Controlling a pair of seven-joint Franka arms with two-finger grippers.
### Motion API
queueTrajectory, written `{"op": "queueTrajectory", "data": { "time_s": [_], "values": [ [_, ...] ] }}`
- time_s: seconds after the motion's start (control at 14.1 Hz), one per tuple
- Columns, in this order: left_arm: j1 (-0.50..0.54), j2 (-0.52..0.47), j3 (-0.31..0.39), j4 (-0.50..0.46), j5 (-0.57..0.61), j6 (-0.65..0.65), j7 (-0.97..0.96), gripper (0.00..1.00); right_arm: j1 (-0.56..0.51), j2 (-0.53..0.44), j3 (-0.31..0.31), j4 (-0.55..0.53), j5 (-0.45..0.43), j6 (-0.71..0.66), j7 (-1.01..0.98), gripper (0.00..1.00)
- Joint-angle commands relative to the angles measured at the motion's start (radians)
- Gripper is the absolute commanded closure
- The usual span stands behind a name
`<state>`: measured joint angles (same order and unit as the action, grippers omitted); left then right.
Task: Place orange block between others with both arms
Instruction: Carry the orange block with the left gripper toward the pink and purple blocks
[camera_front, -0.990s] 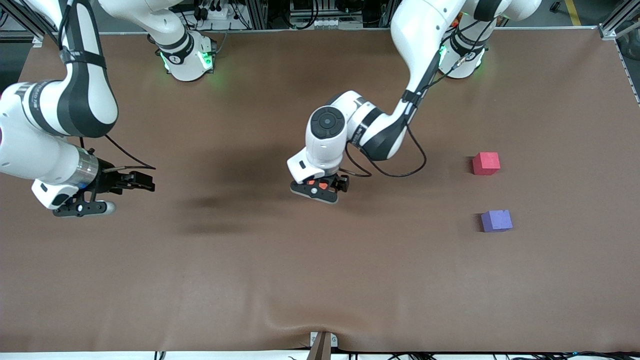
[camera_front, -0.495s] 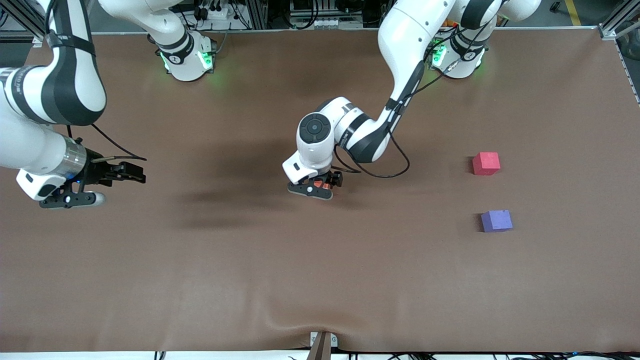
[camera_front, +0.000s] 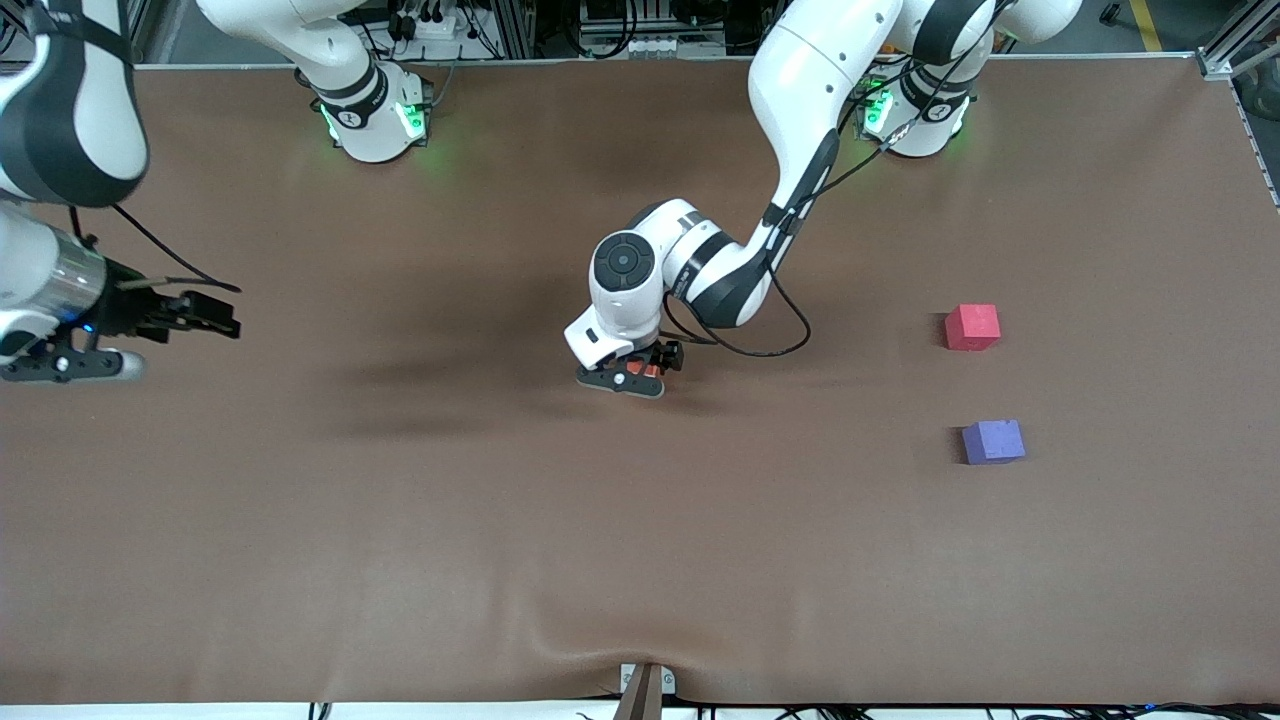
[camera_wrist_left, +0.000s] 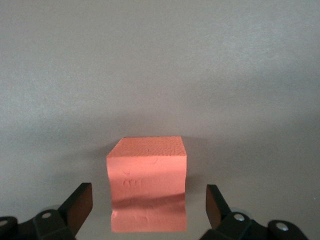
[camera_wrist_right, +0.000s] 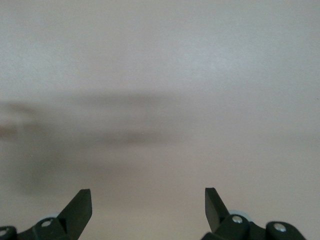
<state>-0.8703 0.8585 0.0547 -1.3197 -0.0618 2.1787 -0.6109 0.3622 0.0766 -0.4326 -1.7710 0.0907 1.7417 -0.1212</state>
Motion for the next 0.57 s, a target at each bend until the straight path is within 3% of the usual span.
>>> {"op": "queueTrajectory", "data": {
  "time_s": [0.0,0.07,0.21,0.28,0.35,0.42,0.49],
  "values": [
    [-0.006,0.017,0.005,0.019,-0.012,0.009,-0.041,0.01,-0.021,-0.067,0.018,-0.016,-0.028,-0.040,0.018,0.00],
    [-0.006,0.030,0.007,0.019,-0.012,0.009,-0.052,0.02,-0.054,-0.075,0.044,-0.016,-0.029,-0.069,0.038,0.00],
    [-0.006,0.045,0.007,0.019,-0.010,0.028,-0.067,0.03,-0.174,-0.078,0.170,-0.013,-0.032,-0.087,0.046,0.00],
    [-0.006,0.047,0.007,0.019,-0.010,0.030,-0.069,0.09,-0.230,-0.081,0.225,0.004,-0.038,-0.090,0.046,0.00],
    [-0.006,0.047,0.007,0.019,-0.010,0.030,-0.070,0.28,-0.264,-0.081,0.259,0.017,-0.048,-0.099,0.046,0.00],
    [-0.006,0.047,0.007,0.019,-0.012,0.030,-0.082,0.39,-0.287,-0.081,0.287,0.037,-0.057,-0.106,0.046,0.00],
    [-0.006,0.047,0.007,0.019,-0.010,0.030,-0.090,0.43,-0.317,-0.078,0.316,0.068,-0.063,-0.110,0.046,0.00]
  ]
}}
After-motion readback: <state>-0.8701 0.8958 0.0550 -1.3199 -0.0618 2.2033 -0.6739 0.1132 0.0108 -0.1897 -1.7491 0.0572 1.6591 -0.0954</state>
